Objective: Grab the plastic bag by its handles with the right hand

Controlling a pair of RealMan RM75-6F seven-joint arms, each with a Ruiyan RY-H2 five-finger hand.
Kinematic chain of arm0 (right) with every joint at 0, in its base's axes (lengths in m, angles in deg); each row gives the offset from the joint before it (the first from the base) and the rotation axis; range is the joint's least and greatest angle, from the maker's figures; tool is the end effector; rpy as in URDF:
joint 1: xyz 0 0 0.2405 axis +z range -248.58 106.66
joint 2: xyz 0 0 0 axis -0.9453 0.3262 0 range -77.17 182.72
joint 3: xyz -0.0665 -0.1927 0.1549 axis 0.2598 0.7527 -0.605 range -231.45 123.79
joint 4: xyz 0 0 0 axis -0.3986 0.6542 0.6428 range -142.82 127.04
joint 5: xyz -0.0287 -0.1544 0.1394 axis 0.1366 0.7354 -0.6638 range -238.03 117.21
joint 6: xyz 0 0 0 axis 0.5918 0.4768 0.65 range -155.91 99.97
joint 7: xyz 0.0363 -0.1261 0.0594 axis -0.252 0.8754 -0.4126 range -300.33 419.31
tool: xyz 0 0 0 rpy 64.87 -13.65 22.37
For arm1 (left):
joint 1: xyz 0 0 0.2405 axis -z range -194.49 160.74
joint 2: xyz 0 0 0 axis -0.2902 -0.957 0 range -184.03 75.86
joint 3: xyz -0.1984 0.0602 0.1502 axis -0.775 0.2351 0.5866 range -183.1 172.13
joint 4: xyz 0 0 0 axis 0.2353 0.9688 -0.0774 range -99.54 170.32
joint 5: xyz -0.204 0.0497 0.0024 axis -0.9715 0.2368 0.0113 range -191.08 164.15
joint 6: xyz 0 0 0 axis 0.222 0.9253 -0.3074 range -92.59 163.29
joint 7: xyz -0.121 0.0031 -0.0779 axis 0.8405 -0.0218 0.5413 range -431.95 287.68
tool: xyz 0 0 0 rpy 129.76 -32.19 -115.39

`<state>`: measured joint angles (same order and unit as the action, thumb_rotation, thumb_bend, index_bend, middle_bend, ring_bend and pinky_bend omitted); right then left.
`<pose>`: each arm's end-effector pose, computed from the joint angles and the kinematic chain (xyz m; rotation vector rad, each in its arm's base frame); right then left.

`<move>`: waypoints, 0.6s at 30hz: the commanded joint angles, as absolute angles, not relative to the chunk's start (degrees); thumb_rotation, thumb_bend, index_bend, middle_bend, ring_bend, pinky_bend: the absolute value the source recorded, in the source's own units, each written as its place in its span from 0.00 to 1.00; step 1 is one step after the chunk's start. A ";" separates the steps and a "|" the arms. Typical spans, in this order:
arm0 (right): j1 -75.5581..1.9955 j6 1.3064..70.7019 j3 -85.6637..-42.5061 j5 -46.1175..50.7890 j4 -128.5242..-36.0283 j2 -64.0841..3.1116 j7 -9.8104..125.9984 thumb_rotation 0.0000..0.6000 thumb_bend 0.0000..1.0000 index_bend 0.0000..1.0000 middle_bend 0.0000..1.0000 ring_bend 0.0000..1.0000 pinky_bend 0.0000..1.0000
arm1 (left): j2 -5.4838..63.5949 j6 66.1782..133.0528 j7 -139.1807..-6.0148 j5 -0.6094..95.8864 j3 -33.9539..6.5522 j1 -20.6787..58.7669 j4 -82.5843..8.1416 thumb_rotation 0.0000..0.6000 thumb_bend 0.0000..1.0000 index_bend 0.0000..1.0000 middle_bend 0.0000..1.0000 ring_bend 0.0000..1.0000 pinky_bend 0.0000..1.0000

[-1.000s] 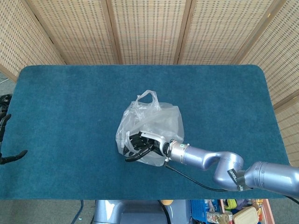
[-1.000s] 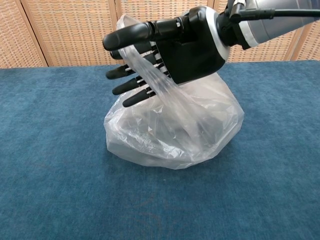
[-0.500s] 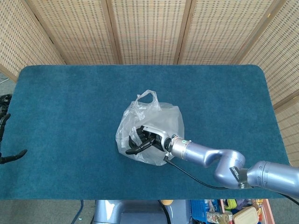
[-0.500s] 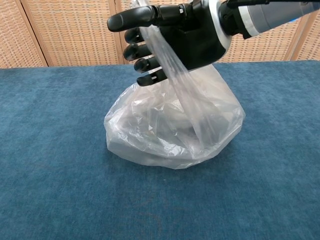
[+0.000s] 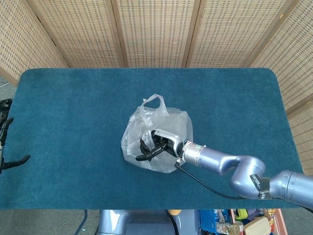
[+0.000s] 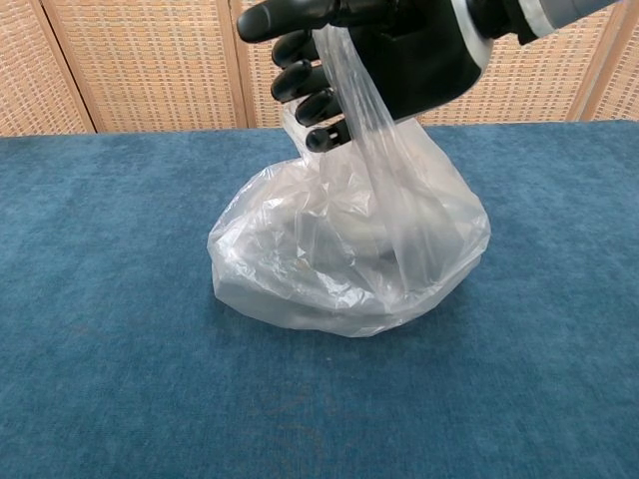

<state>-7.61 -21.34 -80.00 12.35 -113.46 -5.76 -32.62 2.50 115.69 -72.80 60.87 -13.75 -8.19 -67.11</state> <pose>0.0137 -0.3402 0.0718 -1.3377 2.5521 -0.8854 -0.2917 0.2158 0.1949 -1.2539 -0.9764 -0.9174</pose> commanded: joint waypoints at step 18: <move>-15.79 -32.86 -92.54 -1.38 -112.21 -5.66 -15.40 1.00 0.00 0.73 0.74 0.71 0.58 | 4.00 102.54 -69.28 69.80 -19.80 8.88 -54.72 1.00 0.10 0.00 0.00 0.00 0.00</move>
